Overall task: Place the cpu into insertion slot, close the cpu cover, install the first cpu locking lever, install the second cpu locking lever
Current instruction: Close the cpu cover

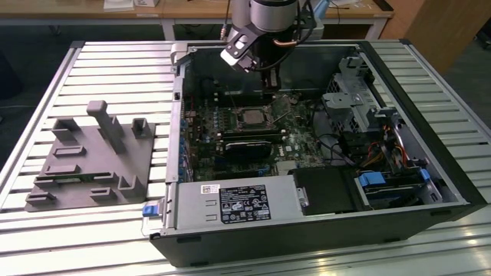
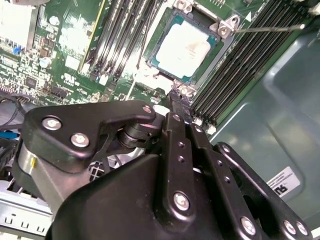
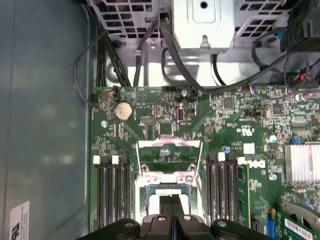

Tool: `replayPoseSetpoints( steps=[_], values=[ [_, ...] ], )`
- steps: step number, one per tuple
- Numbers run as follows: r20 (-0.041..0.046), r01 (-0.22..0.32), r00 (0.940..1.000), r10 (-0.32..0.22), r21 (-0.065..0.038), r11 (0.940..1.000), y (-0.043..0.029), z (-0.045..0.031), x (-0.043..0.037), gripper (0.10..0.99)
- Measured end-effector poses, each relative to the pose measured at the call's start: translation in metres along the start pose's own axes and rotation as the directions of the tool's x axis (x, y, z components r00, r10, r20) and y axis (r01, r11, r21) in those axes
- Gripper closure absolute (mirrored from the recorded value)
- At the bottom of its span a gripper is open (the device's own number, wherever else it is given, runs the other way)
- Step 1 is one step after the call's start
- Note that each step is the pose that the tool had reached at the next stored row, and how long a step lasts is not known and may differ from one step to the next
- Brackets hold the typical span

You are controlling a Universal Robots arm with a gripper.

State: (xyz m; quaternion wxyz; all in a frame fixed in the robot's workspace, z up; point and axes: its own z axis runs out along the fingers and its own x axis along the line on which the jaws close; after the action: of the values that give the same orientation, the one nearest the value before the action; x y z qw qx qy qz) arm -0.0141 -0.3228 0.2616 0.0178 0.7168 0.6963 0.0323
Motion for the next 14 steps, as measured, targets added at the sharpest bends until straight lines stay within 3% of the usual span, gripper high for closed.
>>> replayPoseSetpoints(
  steps=[14],
  values=[
    [-0.0001,0.0,1.0,0.0,0.0,1.0,0.0418,0.0031,0.0019,0.98]
  ],
)
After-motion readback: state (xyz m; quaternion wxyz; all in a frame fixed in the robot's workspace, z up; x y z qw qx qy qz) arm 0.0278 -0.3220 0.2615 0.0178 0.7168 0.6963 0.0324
